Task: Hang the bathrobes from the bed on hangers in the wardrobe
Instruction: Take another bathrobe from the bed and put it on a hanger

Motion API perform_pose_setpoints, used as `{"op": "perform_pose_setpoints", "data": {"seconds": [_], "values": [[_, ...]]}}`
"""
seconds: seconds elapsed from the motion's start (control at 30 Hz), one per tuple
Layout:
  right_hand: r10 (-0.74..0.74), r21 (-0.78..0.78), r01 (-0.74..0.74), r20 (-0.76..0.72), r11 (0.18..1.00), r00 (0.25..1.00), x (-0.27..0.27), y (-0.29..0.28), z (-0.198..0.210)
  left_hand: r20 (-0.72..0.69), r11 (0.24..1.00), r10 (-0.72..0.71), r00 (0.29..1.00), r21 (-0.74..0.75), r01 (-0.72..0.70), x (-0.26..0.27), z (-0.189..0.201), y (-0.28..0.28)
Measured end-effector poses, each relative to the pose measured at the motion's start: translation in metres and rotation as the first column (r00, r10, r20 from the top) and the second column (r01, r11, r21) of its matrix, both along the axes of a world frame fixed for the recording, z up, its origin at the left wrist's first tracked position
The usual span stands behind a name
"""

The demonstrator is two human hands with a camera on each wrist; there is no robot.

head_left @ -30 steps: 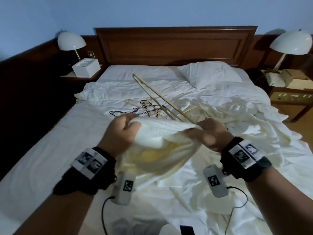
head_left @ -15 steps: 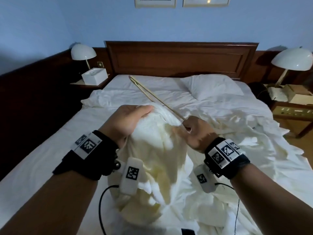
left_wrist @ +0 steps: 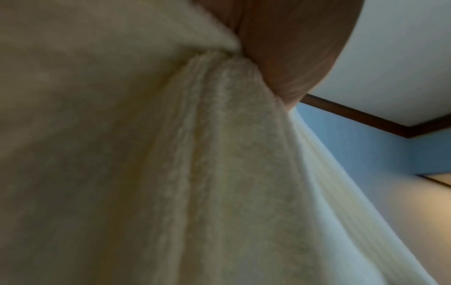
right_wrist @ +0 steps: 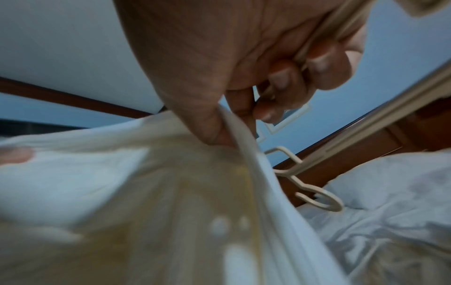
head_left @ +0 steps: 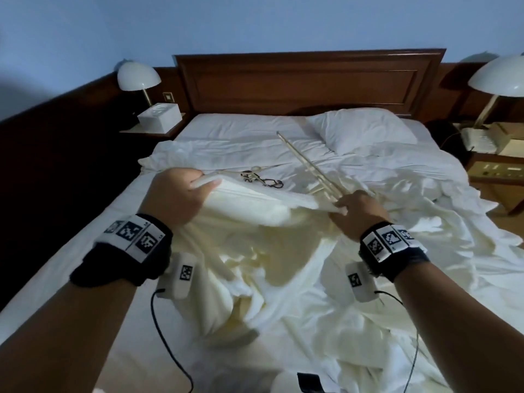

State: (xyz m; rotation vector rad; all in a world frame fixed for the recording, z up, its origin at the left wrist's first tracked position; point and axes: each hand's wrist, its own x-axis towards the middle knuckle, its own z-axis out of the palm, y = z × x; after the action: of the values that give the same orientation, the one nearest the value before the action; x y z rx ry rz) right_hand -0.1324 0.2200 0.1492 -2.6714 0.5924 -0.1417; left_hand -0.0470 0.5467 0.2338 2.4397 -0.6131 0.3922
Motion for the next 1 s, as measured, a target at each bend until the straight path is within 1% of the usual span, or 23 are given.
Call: {"op": "perform_pose_setpoints", "data": {"seconds": [0.03,0.1,0.2,0.23,0.33,0.37,0.4,0.43,0.47,0.53,0.57,0.6,0.67,0.73,0.8,0.83,0.9,0.93,1.0], "values": [[-0.03,-0.025,0.03,-0.003,0.999,1.0,-0.001,-0.007,-0.001,0.012,0.999,0.02,1.0,0.036,-0.02,0.006,0.0,0.007],[-0.066,-0.062,0.067,0.019,0.996,0.998,-0.001,-0.014,-0.002,0.039,0.996,-0.012,0.999,0.085,0.009,0.015,-0.001,0.018],[-0.039,-0.106,0.043,0.036,0.993,0.999,0.005,-0.012,-0.003,0.061,0.994,-0.054,0.997,0.098,0.047,0.022,-0.005,0.025],[-0.036,-0.094,0.04,0.048,0.995,0.998,0.007,-0.012,-0.002,0.038,0.992,-0.066,0.997,0.113,0.061,0.024,-0.005,0.027],[-0.042,-0.044,0.046,0.087,0.998,0.995,0.009,-0.01,0.004,-0.093,0.967,-0.135,0.986,0.203,0.152,0.03,-0.011,0.04],[-0.039,-0.046,0.042,0.066,0.998,0.997,0.008,-0.006,0.007,-0.108,0.962,-0.155,0.982,0.208,0.174,0.03,-0.013,0.045],[-0.023,-0.041,0.024,0.031,0.999,0.999,0.009,0.0,0.007,-0.089,0.965,-0.174,0.981,0.181,0.188,0.029,-0.015,0.047],[0.018,-0.018,-0.017,0.005,1.0,1.0,0.009,0.009,0.007,-0.055,0.968,-0.195,0.979,0.148,0.201,0.026,-0.015,0.044],[0.08,0.042,-0.08,-0.004,0.996,0.997,0.008,0.022,0.005,-0.015,0.968,-0.224,0.975,0.111,0.224,0.023,-0.014,0.037],[0.254,0.187,-0.258,0.044,0.948,0.966,0.004,0.058,0.005,0.054,0.938,-0.336,0.94,0.111,0.329,0.013,-0.014,0.011],[0.332,0.215,-0.342,0.083,0.915,0.94,0.003,0.076,0.004,0.083,0.913,-0.402,0.912,0.115,0.392,0.006,-0.014,-0.005],[0.38,0.199,-0.399,0.126,0.895,0.916,0.003,0.09,0.003,0.11,0.888,-0.457,0.883,0.116,0.445,-0.001,-0.016,-0.02],[0.388,0.14,-0.42,0.21,0.897,0.897,0.006,0.105,0.006,0.131,0.866,-0.501,0.856,0.087,0.493,-0.012,-0.023,-0.039],[0.322,0.142,-0.375,0.296,0.916,0.899,0.008,0.103,0.014,0.089,0.891,-0.452,0.887,0.079,0.446,-0.013,-0.044,-0.04],[0.231,0.176,-0.31,0.366,0.934,0.902,0.007,0.09,0.024,-0.053,0.933,-0.321,0.946,0.157,0.325,-0.008,-0.076,-0.025],[0.181,0.195,-0.268,0.374,0.944,0.91,0.006,0.081,0.028,-0.149,0.941,-0.243,0.959,0.203,0.27,-0.006,-0.095,-0.014],[0.079,0.197,-0.16,0.364,0.967,0.928,0.001,0.058,0.036,-0.304,0.956,-0.1,0.947,0.236,0.177,-0.004,-0.127,0.014],[0.018,0.199,-0.095,0.359,0.975,0.933,-0.001,0.045,0.037,-0.343,0.965,-0.041,0.938,0.231,0.127,-0.003,-0.136,0.026],[-0.067,0.216,-0.005,0.326,0.976,0.943,-0.008,0.021,0.036,-0.349,0.978,0.013,0.937,0.198,0.06,0.001,-0.149,0.046]]}}
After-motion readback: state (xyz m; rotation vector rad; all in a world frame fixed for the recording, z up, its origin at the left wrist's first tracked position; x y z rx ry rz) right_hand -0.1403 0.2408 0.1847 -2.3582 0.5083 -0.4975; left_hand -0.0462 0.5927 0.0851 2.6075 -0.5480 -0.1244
